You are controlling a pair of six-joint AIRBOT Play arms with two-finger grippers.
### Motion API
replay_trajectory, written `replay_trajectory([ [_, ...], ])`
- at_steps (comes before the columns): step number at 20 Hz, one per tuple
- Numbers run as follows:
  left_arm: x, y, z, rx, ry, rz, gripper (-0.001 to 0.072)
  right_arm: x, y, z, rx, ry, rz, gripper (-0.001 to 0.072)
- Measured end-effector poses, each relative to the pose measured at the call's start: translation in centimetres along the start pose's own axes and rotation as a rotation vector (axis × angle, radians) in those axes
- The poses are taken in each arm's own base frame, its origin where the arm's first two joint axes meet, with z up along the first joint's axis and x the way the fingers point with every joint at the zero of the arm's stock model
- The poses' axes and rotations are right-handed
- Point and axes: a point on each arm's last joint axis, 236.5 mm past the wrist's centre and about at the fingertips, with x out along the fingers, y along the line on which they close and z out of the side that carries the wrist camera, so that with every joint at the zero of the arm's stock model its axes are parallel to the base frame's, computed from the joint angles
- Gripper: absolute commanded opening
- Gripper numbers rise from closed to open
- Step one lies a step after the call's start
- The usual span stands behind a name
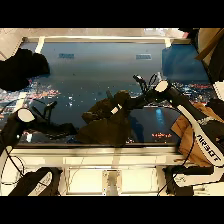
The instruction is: Fold the clothes and pants, and hang the long-sleeved shirts on hangers.
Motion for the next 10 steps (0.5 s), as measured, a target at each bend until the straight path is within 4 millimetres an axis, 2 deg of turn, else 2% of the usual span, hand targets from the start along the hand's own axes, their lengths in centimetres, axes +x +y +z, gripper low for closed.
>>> replay_trajectory([
  [3, 1.6, -0.9, 0.1, -0.05, -0.034, -0.085, 0.0718, 0.2, 0.6, 0.1, 0.009, -0.002, 0.022, 0.059],
  [8, 3.2, -2.3, 2.7, -0.187, -0.146, -0.204, 0.0714, 0.3, 1.3, 0.2, 0.022, -0.006, 0.051, 0.0589],
  [9, 3.6, -2.5, 3.0, -0.204, -0.153, -0.215, 0.0647, 0.3, 1.3, 0.2, 0.024, -0.007, 0.054, 0.059],
  [10, 4.0, -2.6, 3.1, -0.218, -0.153, -0.222, 0.052, 0.3, 1.3, 0.2, 0.025, -0.008, 0.055, 0.059],
])
